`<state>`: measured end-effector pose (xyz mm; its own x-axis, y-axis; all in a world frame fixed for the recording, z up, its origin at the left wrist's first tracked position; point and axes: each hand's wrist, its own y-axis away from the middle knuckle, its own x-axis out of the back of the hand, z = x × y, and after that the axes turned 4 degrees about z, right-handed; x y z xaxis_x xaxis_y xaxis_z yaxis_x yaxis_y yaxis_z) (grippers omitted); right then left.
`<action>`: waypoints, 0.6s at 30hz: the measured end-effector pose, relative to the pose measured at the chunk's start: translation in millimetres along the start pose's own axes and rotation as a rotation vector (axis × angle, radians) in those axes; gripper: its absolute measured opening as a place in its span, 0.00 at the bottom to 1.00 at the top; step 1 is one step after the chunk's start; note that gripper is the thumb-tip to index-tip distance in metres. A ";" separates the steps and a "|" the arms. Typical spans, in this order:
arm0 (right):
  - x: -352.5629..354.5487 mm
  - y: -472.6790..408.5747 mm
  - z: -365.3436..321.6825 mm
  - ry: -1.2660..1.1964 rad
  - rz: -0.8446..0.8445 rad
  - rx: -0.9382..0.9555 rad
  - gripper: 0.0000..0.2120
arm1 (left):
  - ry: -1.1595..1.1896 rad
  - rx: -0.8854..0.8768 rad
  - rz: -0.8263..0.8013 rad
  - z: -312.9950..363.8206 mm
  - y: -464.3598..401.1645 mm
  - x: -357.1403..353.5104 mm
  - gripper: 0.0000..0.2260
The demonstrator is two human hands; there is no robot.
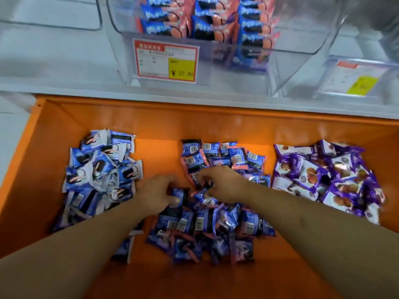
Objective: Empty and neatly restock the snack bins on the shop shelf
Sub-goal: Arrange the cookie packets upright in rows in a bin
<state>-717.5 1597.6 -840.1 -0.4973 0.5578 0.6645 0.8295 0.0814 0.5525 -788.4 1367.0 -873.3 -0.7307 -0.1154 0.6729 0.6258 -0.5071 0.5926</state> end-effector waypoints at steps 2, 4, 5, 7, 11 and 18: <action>12.5 4.4 -3.9 -0.056 0.049 -0.011 0.15 | 0.165 0.007 0.046 1.2 6.6 10.7 0.15; 29.9 13.4 -14.3 -0.100 0.094 -0.044 0.16 | 0.279 0.009 0.097 7.3 16.2 31.5 0.15; 40.3 19.3 -21.6 -0.125 0.113 -0.057 0.17 | 0.315 0.012 0.120 13.7 23.6 44.8 0.15; 65.3 34.8 -40.7 -0.143 0.136 -0.052 0.20 | 0.378 -0.016 0.152 32.2 41.3 75.6 0.17; 123.1 80.2 -86.6 -0.112 0.257 0.031 0.11 | 0.512 -0.133 0.218 72.6 85.7 127.8 0.17; 176.7 194.5 -152.1 -0.565 0.519 0.094 0.08 | 0.585 -0.301 0.495 117.1 183.3 201.8 0.17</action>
<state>-682.8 1586.3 -538.7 0.1455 0.8785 0.4550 0.9516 -0.2501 0.1786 -789.2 1350.8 -577.0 -0.4656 -0.7702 0.4359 0.8737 -0.4786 0.0875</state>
